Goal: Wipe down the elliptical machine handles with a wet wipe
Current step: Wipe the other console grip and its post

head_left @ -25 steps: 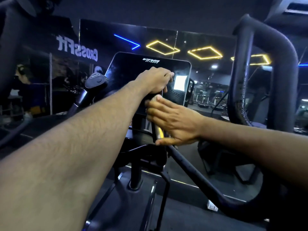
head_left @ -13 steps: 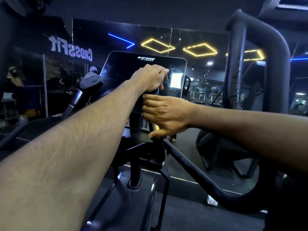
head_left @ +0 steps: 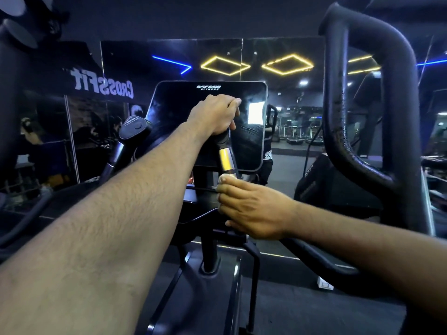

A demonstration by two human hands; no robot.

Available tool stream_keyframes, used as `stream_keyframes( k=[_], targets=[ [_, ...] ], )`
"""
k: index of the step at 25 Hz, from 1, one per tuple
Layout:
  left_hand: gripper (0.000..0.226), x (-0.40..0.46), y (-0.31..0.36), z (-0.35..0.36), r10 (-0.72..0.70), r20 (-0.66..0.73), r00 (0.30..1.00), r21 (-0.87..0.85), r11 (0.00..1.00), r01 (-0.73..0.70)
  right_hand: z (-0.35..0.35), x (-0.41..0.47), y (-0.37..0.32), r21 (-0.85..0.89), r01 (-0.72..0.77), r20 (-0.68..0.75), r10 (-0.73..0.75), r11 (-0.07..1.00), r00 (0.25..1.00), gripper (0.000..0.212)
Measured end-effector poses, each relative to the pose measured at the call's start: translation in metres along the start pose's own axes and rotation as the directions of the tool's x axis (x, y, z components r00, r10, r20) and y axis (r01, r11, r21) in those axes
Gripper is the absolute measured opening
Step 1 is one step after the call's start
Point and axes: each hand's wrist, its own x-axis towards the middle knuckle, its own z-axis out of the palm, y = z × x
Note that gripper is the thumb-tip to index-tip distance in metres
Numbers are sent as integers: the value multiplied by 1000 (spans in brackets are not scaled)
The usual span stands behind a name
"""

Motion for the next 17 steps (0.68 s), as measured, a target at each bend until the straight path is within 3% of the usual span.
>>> stream_keyframes(
  k=[3, 5, 7, 10, 14, 17],
  targets=[
    [44, -1, 1, -1, 7, -4, 1000, -8, 1000, -7, 15, -9, -19, 197, -136, -216, 178, 971, 960, 35],
    [44, -1, 1, -2, 15, -14, 1000, -7, 1000, -15, 22, -2, -38, 440, -289, -321, 449, 850, 834, 32],
    [43, 0, -1, 0, 17, -22, 1000, -12, 1000, -17, 23, 18, -52, 564, -423, -329, 663, 709, 673, 43],
    [43, 3, -3, 3, 21, -32, 999, -28, 999, -22, 15, 47, -38, 632, -512, -279, 788, 581, 549, 49],
    [44, 2, -5, 3, 52, -50, 997, -50, 997, -54, 15, 62, -25, 546, -631, -163, 809, 551, 565, 66],
    [45, 1, -4, 3, 46, -54, 997, -39, 998, -48, 15, 44, -55, 417, -662, -155, 766, 623, 624, 71]
  ],
)
